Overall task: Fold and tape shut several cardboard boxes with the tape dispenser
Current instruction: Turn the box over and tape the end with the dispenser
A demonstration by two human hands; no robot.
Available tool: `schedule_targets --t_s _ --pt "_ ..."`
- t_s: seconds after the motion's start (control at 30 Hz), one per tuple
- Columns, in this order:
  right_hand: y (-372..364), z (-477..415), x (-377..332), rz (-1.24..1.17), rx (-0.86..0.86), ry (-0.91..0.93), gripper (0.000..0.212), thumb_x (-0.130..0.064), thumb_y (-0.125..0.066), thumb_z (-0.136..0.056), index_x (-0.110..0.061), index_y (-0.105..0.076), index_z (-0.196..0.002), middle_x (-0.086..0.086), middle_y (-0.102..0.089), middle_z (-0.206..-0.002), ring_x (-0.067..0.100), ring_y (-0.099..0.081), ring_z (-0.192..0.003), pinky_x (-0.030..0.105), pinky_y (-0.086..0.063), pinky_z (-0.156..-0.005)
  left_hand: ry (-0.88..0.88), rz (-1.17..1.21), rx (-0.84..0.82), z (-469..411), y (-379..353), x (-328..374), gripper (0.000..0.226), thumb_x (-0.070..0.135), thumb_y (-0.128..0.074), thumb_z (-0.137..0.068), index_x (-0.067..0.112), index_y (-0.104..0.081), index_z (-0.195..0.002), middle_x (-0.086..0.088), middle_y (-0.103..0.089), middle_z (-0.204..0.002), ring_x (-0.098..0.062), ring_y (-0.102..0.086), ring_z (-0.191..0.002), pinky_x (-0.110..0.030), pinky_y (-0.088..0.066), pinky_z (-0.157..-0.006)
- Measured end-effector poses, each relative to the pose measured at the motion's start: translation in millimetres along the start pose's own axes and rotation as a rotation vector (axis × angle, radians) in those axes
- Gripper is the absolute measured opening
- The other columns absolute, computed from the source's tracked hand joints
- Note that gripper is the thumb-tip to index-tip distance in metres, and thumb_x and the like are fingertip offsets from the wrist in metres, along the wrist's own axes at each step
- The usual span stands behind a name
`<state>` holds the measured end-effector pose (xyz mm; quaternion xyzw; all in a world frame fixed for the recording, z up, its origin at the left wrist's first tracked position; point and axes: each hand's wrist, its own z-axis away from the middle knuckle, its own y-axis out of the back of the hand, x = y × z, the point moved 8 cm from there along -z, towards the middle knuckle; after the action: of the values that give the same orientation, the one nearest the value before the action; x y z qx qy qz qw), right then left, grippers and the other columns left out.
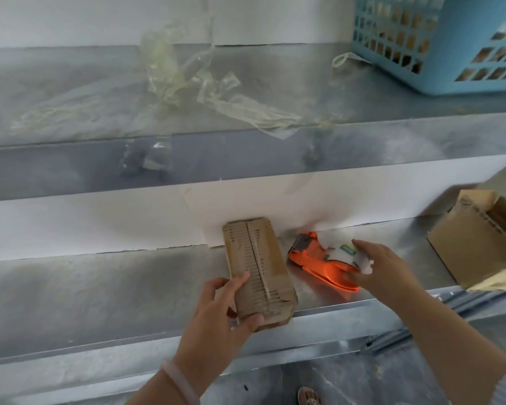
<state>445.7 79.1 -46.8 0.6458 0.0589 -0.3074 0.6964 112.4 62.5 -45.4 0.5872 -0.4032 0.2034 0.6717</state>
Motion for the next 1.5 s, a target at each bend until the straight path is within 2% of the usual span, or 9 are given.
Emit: schedule_targets --t_s 0.27,0.4,0.5,0.7,0.9,1.1,1.2,1.33,1.5 --pt "-3.3 16.7 -5.4 -0.115 0.051 0.029 0.064 -0.043 -0.089 -0.062 -0.032 -0.054 -0.115 -0.017 -0.063 -0.096 0.007 -0.06 -0.087 0.034 -0.053 -0.08 -0.032 -0.037 -0.006 0.0 -0.1 4.0 0.069 0.046 -0.073 -0.079 0.053 -0.03 -0.132 0.015 -0.03 -0.131 0.005 -0.052 -0.096 -0.013 -0.051 -0.082" --pt "6.9 46.0 -7.8 -0.238 0.174 0.051 0.059 -0.042 -0.088 -0.064 -0.039 -0.051 -0.109 -0.019 -0.062 -0.094 0.004 -0.061 -0.085 0.036 -0.057 -0.075 -0.216 -0.222 0.273 0.3 29.6 34.3 0.052 0.059 -0.061 -0.08 0.032 -0.058 -0.125 0.006 -0.044 -0.12 -0.007 -0.051 -0.098 -0.028 -0.045 -0.087" --pt "26.3 75.9 -20.7 -0.181 0.385 0.159 0.065 -0.042 -0.089 -0.062 -0.033 -0.052 -0.115 -0.013 -0.064 -0.1 0.011 -0.062 -0.091 0.036 -0.057 -0.072 -0.35 -0.136 0.288 -1.6 37.1 70.0 0.033 0.052 -0.056 -0.087 0.029 -0.069 -0.107 0.016 -0.059 -0.099 -0.005 -0.059 -0.088 -0.019 -0.047 -0.078" --pt "46.2 122.7 -83.9 -0.006 0.809 0.579 0.066 -0.03 -0.09 -0.059 -0.016 -0.055 -0.113 0.005 -0.069 -0.102 0.022 -0.063 -0.093 0.03 -0.052 -0.079 0.39 0.743 -0.349 -15.6 -38.8 118.5 0.042 0.047 -0.062 -0.084 0.019 -0.063 -0.115 0.001 -0.072 -0.105 -0.013 -0.068 -0.096 -0.034 -0.057 -0.088" --pt "36.0 140.2 -109.4 0.066 0.836 0.802 0.044 -0.035 -0.074 -0.083 -0.018 -0.055 -0.119 0.003 -0.07 -0.101 0.022 -0.061 -0.101 0.04 -0.049 -0.095 0.381 0.863 -0.224 -26.8 -43.3 117.5 0.05 0.061 -0.068 -0.077 0.021 -0.07 -0.106 -0.001 -0.075 -0.096 -0.02 -0.068 -0.096 -0.038 -0.053 -0.091" --pt "44.7 144.7 -108.7 -0.108 0.665 0.852 0.034 -0.044 -0.057 -0.095 -0.024 -0.056 -0.122 -0.005 -0.065 -0.115 0.017 -0.058 -0.112 0.036 -0.043 -0.1 0.407 0.815 -0.224 -27.4 -36.1 96.8 0.034 0.043 -0.063 -0.089 0.018 -0.067 -0.112 -0.007 -0.075 -0.099 -0.024 -0.071 -0.094 -0.047 -0.057 -0.089" --pt "72.8 120.4 -72.7 -0.516 0.654 0.367 0.028 -0.035 -0.039 -0.103 -0.035 -0.051 -0.128 -0.006 -0.057 -0.128 0.012 -0.055 -0.116 0.031 -0.042 -0.099 0.404 0.812 -0.246 -29.8 -30.1 89.1 0.032 0.042 -0.06 -0.092 0.022 -0.066 -0.115 -0.004 -0.074 -0.104 -0.023 -0.07 -0.099 -0.044 -0.056 -0.09" --pt "26.1 82.9 -65.3 -1.292 -0.104 -0.174 0.029 -0.038 -0.044 -0.102 -0.03 -0.053 -0.129 0.018 -0.066 -0.117 0.027 -0.07 -0.094 0.041 -0.056 -0.079 0.372 0.825 -0.302 -26.8 -29.5 95.0 0.026 0.036 -0.054 -0.096 0.019 -0.065 -0.113 -0.006 -0.074 -0.103 -0.024 -0.071 -0.098 -0.045 -0.055 -0.092" --pt "4.4 101.4 -108.3 -1.496 -0.569 -0.01 0.048 -0.044 -0.044 -0.095 -0.01 -0.074 -0.111 0.019 -0.07 -0.111 0.025 -0.071 -0.091 0.036 -0.058 -0.07 0.361 0.9 -0.367 -22.3 -31.2 97.6 0.027 0.032 -0.054 -0.095 0.013 -0.066 -0.11 -0.015 -0.072 -0.106 -0.032 -0.069 -0.1 -0.051 -0.052 -0.095"
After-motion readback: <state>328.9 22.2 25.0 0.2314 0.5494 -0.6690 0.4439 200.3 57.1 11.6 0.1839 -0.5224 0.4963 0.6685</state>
